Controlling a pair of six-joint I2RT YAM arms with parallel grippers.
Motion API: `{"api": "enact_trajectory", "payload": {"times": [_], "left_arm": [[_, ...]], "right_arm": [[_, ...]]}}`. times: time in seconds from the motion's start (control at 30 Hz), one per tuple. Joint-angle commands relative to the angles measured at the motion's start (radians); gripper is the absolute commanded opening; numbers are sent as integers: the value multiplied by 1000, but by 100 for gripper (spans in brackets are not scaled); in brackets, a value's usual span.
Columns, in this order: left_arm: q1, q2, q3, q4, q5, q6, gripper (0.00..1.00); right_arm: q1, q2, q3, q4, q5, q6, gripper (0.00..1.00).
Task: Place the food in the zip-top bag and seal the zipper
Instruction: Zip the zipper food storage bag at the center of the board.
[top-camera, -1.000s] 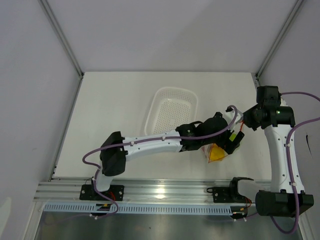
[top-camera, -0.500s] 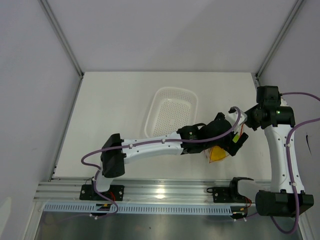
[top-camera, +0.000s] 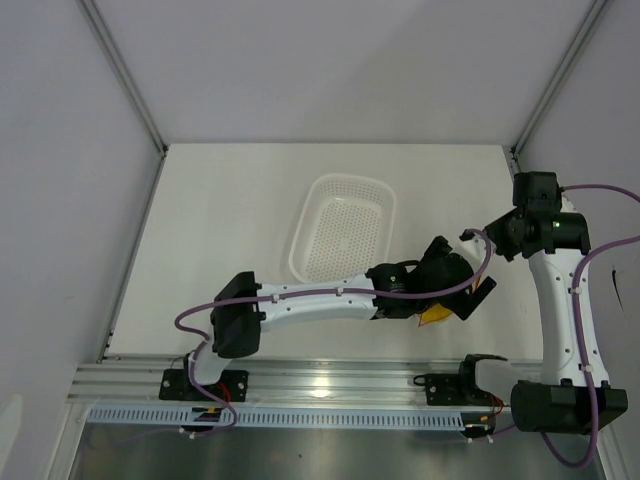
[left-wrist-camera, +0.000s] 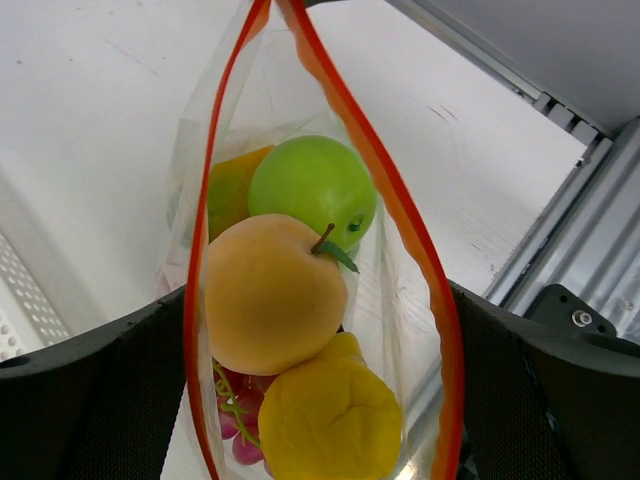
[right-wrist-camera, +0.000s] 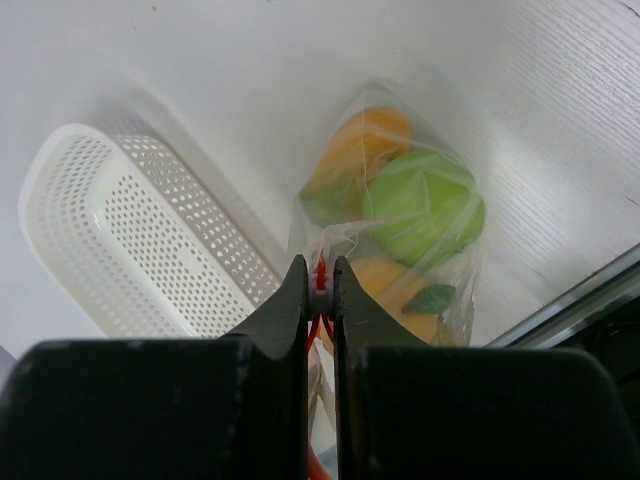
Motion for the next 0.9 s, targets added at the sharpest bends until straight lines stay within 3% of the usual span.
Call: {"api": "enact_trajectory", "payload": {"times": [0.0,0.47,0.6,0.87], "left_arm": [[-9,13,54,-6,-64,17,100],[-25,60,152,-52,-69,50,99],[-20,60,147,-47,-54,58,93],[-2,57,129,-40,2,57,57]], "right_arm": [[2,-11,32,12,12,17,0],[2,-24,21,15,12,16,0],[2,-24,19,15,9,14,0],[0,-22,15,20,3,14,0]]}}
